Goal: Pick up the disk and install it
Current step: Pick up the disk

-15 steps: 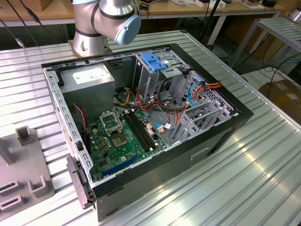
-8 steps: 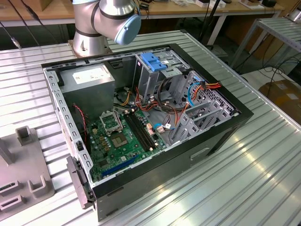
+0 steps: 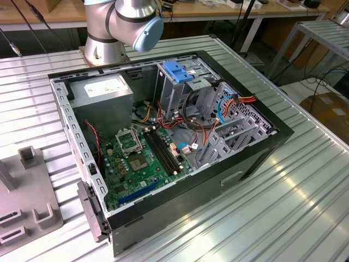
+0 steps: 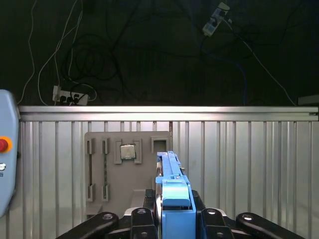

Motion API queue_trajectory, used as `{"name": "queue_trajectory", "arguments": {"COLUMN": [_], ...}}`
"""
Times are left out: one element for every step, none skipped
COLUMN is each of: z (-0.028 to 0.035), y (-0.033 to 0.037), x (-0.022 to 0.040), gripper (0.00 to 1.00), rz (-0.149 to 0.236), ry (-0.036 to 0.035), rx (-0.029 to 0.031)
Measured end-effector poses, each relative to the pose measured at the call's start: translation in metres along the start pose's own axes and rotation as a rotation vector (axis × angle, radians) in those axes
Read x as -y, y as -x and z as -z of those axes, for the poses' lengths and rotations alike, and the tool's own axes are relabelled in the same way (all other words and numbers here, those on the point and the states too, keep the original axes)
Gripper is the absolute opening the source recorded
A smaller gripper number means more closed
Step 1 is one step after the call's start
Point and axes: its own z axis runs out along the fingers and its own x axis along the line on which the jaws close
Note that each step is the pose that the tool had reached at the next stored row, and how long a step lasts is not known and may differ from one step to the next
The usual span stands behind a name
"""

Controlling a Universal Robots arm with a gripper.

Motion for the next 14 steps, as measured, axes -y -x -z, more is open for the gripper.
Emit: {"name": "queue_trajectory", "arguments": {"z": [0.0000,0.0001,0.0001,0.0001,0.0001,0.0002,0.0002,0.0002,0.0002,0.0003,0.0003,0.0003,0.0003,0.0003], "y": [0.0000,0.0000,0.0000,0.0000,0.0000,0.0001,0.0001,0.0001,0.0001,0.0001,0.0001,0.0001,0.0001,0.0001], "x": [0.0005,0.0016,0.0035,0.0055,0.0078,0.0102,0.0139,0.0160,0.0178,0.0193,0.0205,0.0218,0.0228,0.0235], "gripper": [0.37,0.37,0.37,0.37,0.37,0.37,0.37,0.37,0.37,0.37,0.37,0.37,0.37,0.37], "rz": [0.000,0.000,0.000,0.000,0.000,0.000,0.000,0.000,0.000,0.000,0.000,0.000,0.000,0.000], "ry": [0.0000,0.0000,0.0000,0.0000,0.0000,0.0001,0.0000,-0.0001,-0.0001,0.0000,0.0000,-0.0001,-0.0001,-0.0001], "rx": [0.0001,0.0000,0.0000,0.0000,0.0000,0.0000,0.0001,0.0001,0.0001,0.0000,0.0000,0.0001,0.0000,0.0000]}}
